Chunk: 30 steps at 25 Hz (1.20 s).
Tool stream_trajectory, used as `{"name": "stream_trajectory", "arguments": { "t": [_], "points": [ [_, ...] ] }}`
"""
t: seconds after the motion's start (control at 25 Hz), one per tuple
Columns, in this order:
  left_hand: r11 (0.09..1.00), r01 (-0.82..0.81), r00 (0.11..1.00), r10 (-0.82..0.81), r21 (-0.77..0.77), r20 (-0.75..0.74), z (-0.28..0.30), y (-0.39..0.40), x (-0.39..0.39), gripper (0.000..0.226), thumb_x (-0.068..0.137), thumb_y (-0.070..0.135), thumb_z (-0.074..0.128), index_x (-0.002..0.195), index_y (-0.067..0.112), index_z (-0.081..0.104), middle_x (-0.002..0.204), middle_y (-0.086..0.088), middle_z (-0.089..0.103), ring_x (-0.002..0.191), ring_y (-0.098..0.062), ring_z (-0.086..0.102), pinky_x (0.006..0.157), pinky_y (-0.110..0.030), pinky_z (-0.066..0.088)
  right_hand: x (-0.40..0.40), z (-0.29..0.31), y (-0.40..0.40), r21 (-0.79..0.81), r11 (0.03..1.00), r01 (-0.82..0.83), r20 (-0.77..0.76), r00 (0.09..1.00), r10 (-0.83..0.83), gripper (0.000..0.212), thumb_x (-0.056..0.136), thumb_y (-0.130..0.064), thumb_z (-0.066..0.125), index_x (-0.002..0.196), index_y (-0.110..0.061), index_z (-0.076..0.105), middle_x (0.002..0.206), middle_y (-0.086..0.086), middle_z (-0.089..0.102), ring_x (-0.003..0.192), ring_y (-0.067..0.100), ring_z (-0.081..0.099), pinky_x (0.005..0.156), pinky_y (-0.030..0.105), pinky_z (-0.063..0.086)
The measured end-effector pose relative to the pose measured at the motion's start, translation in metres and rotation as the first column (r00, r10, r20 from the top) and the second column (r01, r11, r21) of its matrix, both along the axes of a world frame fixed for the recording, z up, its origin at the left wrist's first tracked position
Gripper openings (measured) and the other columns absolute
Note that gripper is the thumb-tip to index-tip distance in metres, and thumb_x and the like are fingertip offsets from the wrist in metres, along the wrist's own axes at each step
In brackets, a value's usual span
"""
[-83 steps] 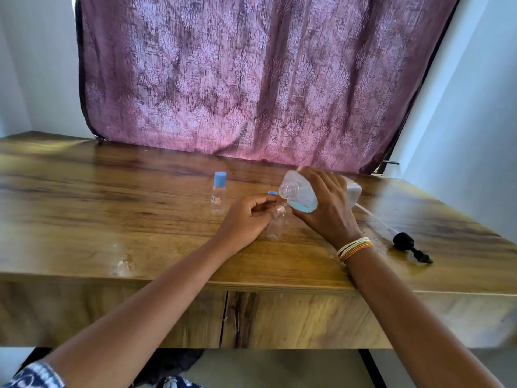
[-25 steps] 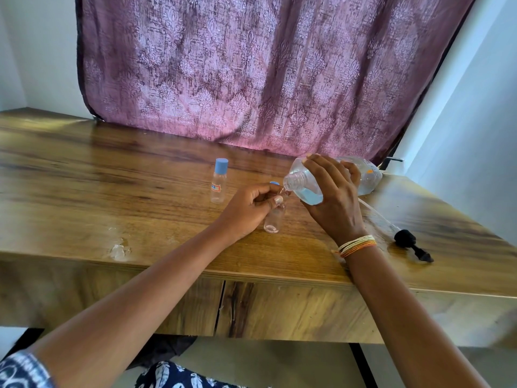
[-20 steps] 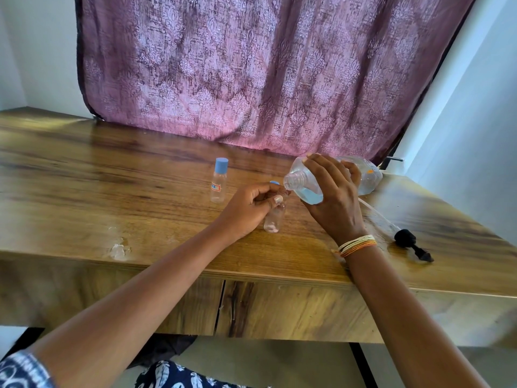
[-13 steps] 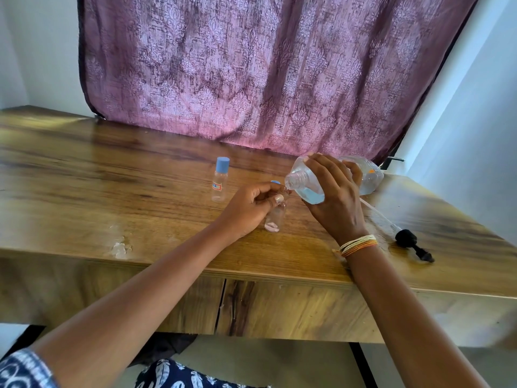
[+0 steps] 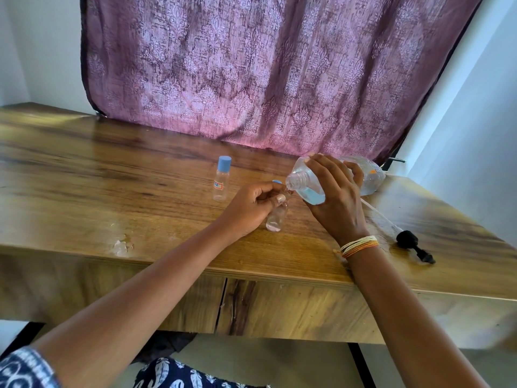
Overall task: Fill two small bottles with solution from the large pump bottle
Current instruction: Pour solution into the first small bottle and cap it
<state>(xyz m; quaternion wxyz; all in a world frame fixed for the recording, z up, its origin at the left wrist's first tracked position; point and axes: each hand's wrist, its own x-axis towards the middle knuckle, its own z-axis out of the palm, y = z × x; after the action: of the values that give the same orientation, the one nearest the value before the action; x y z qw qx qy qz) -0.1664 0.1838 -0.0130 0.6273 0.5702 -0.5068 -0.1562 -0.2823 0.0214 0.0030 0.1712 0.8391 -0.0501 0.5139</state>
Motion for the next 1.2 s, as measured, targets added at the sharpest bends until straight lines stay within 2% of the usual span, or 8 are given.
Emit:
{"name": "stream_trajectory", "arguments": {
  "t": [0.36,0.64,0.8,1.0,1.12,1.2],
  "points": [
    [1.000,-0.008,1.000,0.008,0.003,-0.005,-0.0005,-0.0005,0.0002,0.024,0.093,0.004,0.055,0.115,0.003,0.064,0.105,-0.011,0.071,0.095,-0.012,0.065,0.087,-0.018,0.050,0.0015,-0.0009,-0.0018,-0.025,1.000,0.009,0.009,1.000,-0.009,0.053,0.077,-0.021,0.079,0.125,-0.017,0.058,0.129,0.002,0.062,0.123,0.017,0.052,0.098,0.051,0.037],
    [1.000,0.008,0.999,-0.009,-0.009,-0.038,-0.0017,-0.0014,0.0008,0.023,0.093,0.002,0.054,0.113,0.004,0.064,0.100,-0.007,0.069,0.088,-0.010,0.066,0.087,-0.020,0.052,0.0020,-0.0021,-0.0036,-0.036,0.999,-0.002,0.023,1.000,0.003,0.051,0.079,-0.021,0.077,0.126,-0.018,0.057,0.129,0.002,0.062,0.123,0.016,0.051,0.099,0.048,0.034],
    [1.000,0.013,0.999,-0.014,-0.013,-0.041,-0.0020,-0.0019,0.0004,0.023,0.093,0.001,0.053,0.112,0.008,0.063,0.100,-0.005,0.069,0.094,-0.014,0.065,0.091,-0.026,0.051,0.0023,-0.0026,-0.0050,-0.044,0.999,0.009,0.025,1.000,-0.007,0.054,0.077,-0.019,0.078,0.127,-0.020,0.055,0.130,0.001,0.061,0.124,0.015,0.050,0.100,0.047,0.032],
    [1.000,0.004,1.000,-0.004,-0.016,-0.025,-0.0023,-0.0019,0.0008,0.023,0.093,0.001,0.053,0.113,0.006,0.064,0.099,-0.005,0.069,0.094,-0.011,0.065,0.091,-0.025,0.051,0.0022,-0.0027,-0.0052,-0.045,0.999,0.013,0.022,1.000,-0.012,0.057,0.076,-0.018,0.079,0.128,-0.020,0.055,0.130,0.001,0.061,0.124,0.016,0.051,0.101,0.046,0.032],
    [1.000,0.005,1.000,-0.006,-0.019,-0.010,-0.0019,-0.0008,0.0007,0.023,0.093,0.001,0.053,0.112,0.007,0.065,0.095,0.002,0.069,0.086,0.003,0.065,0.087,-0.017,0.051,0.0022,-0.0021,-0.0040,-0.049,0.999,0.011,0.034,0.999,-0.010,0.055,0.075,-0.017,0.079,0.126,-0.019,0.057,0.130,0.001,0.062,0.124,0.015,0.050,0.101,0.043,0.030],
    [1.000,0.004,1.000,-0.004,-0.014,-0.012,-0.0017,-0.0006,0.0008,0.023,0.093,0.001,0.053,0.113,0.007,0.065,0.096,0.002,0.069,0.088,0.002,0.065,0.088,-0.017,0.050,0.0016,-0.0017,-0.0032,-0.041,0.999,0.010,0.033,0.999,-0.009,0.056,0.075,-0.017,0.080,0.126,-0.018,0.057,0.130,0.002,0.062,0.124,0.015,0.050,0.101,0.044,0.030]
  ]
}}
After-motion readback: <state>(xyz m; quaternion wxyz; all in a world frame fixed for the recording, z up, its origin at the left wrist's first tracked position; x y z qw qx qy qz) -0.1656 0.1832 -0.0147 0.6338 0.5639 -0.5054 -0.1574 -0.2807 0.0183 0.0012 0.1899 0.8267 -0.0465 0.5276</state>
